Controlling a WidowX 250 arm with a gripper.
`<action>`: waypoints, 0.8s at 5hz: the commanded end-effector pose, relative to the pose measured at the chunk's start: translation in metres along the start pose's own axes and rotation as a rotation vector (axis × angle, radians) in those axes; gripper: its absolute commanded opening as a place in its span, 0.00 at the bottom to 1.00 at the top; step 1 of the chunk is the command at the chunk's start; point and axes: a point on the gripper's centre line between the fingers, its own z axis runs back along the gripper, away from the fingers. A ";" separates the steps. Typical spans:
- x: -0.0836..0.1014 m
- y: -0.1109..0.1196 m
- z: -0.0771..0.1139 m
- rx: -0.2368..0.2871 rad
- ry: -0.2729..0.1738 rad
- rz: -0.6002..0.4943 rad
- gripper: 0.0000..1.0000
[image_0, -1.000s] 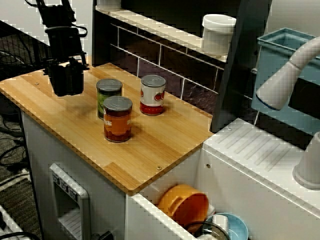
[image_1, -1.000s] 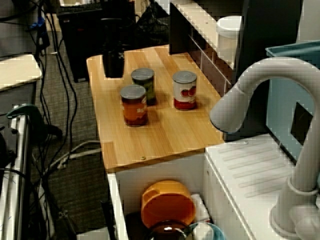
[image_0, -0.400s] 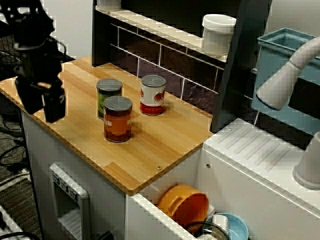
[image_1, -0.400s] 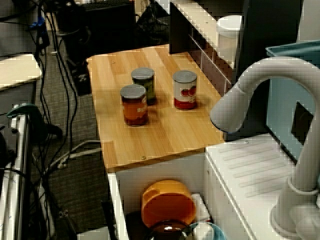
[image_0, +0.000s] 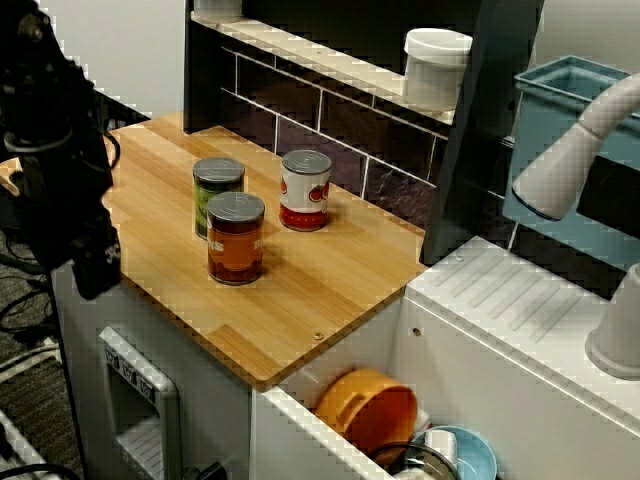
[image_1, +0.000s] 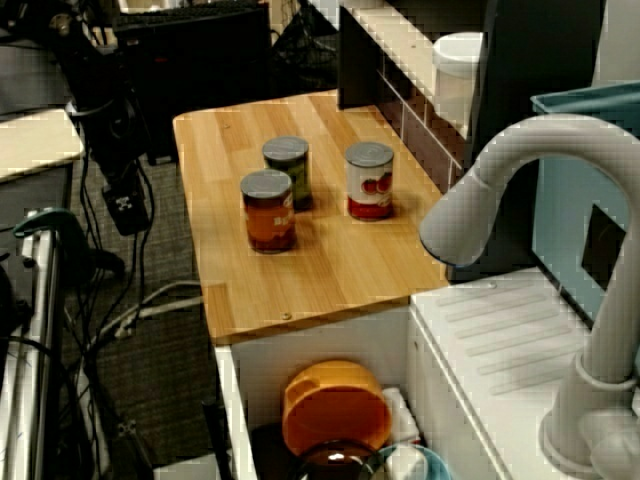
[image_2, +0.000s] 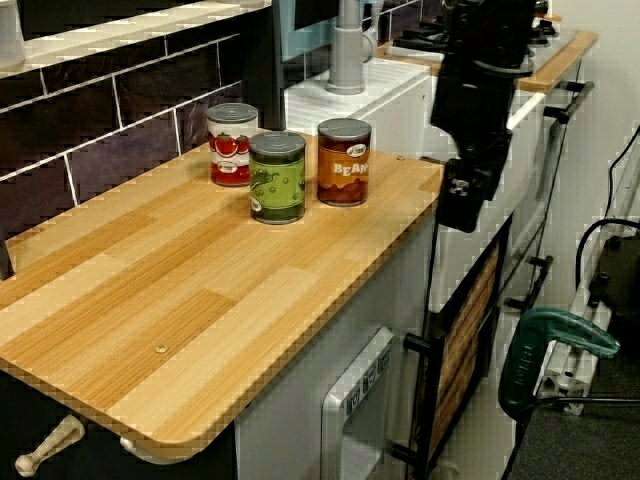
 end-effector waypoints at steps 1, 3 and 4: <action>0.008 -0.026 0.002 0.028 -0.082 0.089 1.00; 0.027 -0.055 -0.006 0.076 -0.174 0.206 1.00; 0.033 -0.065 -0.009 0.088 -0.181 0.227 1.00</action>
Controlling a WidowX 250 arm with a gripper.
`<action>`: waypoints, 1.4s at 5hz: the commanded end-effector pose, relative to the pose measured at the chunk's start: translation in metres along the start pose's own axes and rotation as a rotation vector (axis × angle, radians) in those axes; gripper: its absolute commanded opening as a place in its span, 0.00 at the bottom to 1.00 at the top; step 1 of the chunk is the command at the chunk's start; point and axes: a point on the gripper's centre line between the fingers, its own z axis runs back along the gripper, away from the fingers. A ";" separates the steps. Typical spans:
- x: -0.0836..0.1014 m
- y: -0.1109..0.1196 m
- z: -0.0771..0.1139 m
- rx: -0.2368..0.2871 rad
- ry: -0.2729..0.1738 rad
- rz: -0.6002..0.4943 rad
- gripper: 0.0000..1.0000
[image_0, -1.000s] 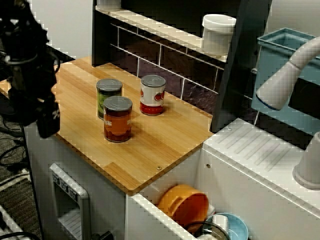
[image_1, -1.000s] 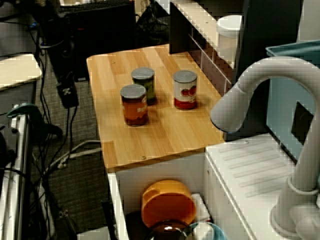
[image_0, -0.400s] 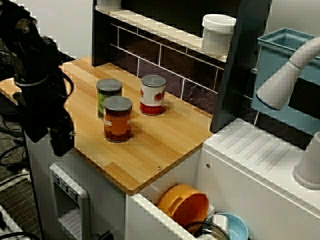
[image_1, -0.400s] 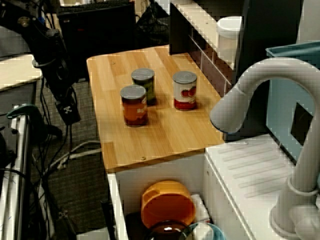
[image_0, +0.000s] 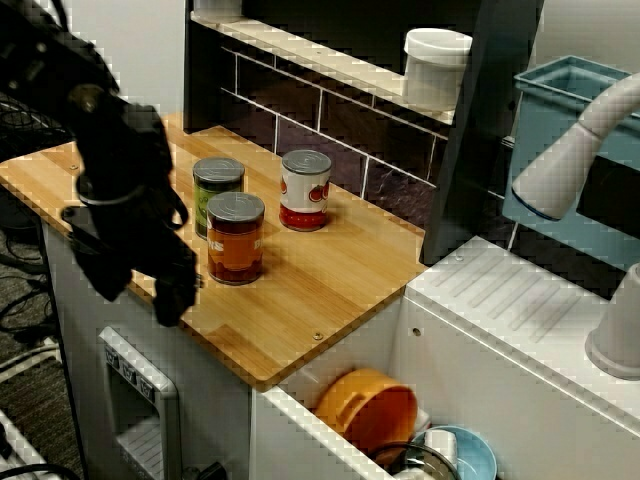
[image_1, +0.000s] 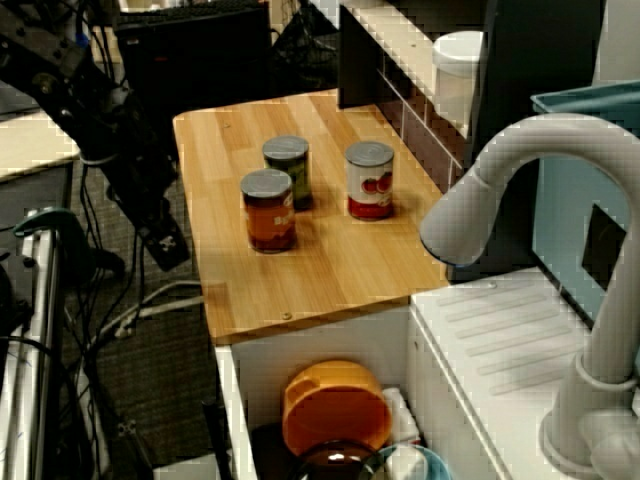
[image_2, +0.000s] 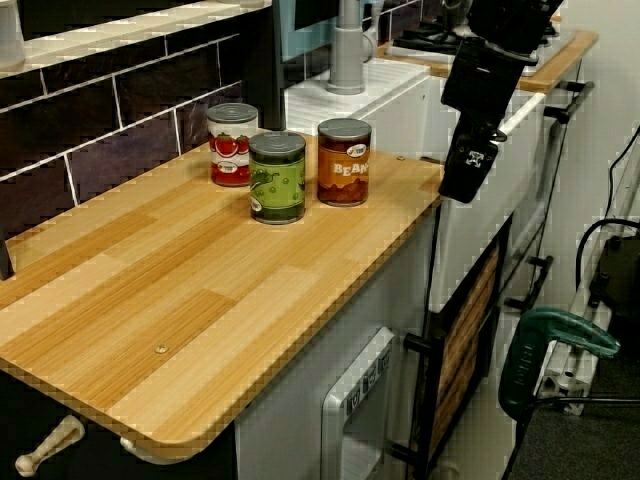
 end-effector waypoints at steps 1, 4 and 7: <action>0.020 -0.025 -0.005 0.015 -0.046 0.101 1.00; 0.080 -0.043 -0.024 0.125 -0.106 0.412 1.00; 0.088 -0.018 -0.028 0.185 -0.133 0.396 1.00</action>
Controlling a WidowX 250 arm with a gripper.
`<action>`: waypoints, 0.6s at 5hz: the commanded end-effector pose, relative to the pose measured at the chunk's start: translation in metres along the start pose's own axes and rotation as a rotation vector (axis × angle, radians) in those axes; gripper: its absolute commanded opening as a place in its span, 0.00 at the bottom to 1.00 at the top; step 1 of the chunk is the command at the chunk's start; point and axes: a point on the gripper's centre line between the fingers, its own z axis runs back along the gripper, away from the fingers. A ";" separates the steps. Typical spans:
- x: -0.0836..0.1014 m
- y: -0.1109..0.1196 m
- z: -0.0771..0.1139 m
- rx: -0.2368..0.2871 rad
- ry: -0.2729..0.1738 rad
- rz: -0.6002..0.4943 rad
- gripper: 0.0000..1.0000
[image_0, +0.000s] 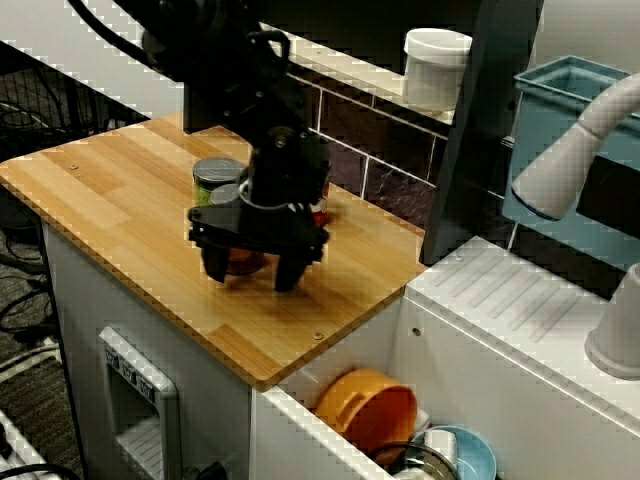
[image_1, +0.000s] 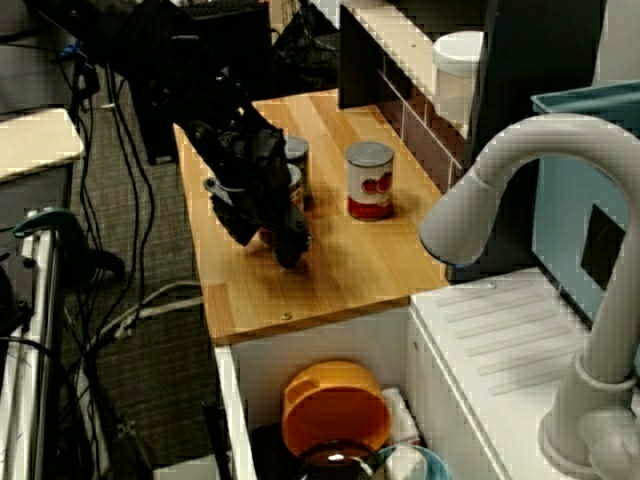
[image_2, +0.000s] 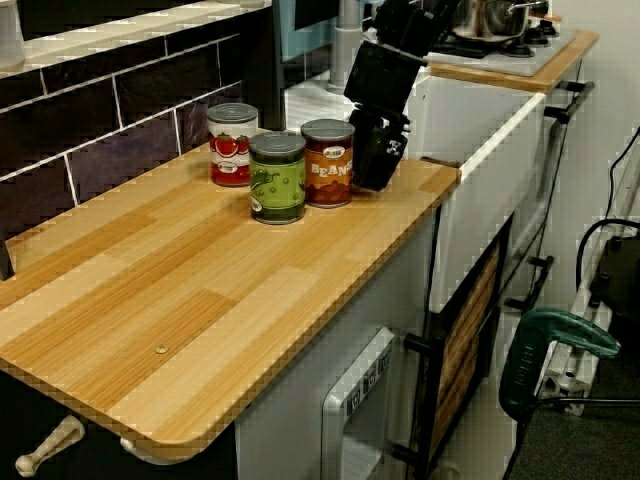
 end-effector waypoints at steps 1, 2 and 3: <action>0.025 0.005 0.004 -0.025 -0.055 0.032 1.00; 0.039 0.009 0.002 -0.022 -0.019 0.051 1.00; 0.043 0.010 0.000 -0.024 -0.023 0.061 1.00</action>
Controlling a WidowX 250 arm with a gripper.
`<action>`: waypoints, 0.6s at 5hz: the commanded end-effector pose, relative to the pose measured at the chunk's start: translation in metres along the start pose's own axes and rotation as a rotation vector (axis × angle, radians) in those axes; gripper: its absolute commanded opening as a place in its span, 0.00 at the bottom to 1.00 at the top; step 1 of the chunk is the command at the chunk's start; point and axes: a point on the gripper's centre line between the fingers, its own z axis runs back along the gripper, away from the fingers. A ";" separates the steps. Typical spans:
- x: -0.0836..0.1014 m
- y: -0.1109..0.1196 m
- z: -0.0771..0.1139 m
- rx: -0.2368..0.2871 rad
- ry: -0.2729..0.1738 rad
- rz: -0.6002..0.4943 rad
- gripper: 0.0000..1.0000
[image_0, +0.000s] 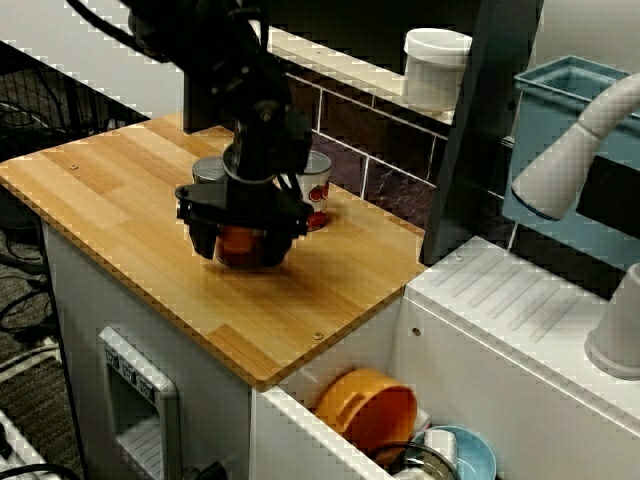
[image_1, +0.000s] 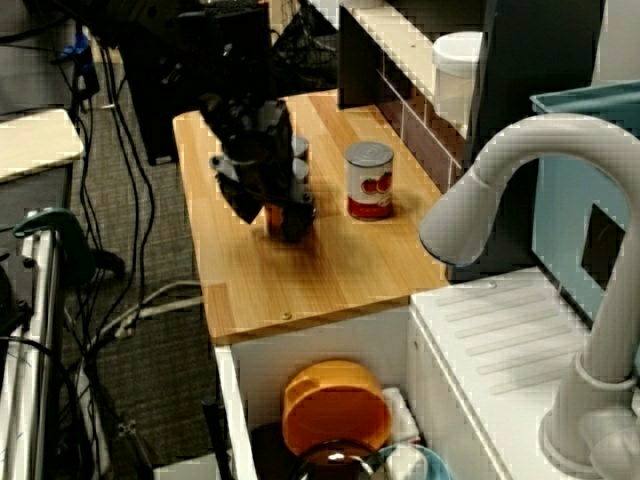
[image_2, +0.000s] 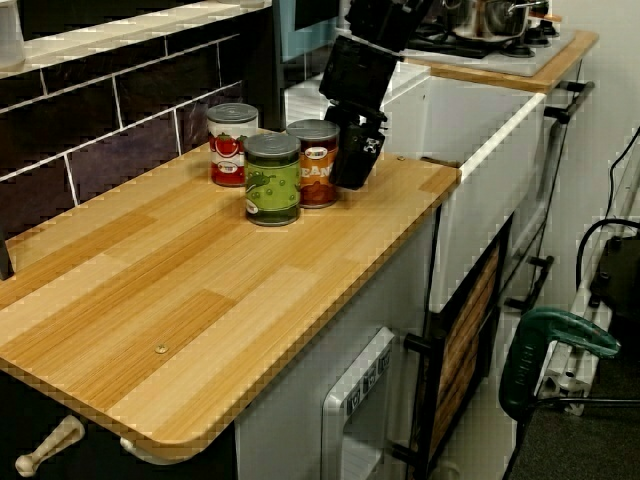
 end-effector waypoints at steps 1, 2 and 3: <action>0.027 -0.002 -0.003 -0.016 -0.027 0.046 1.00; 0.036 -0.004 -0.008 -0.008 -0.038 0.059 1.00; 0.045 -0.003 -0.014 0.001 -0.055 0.067 1.00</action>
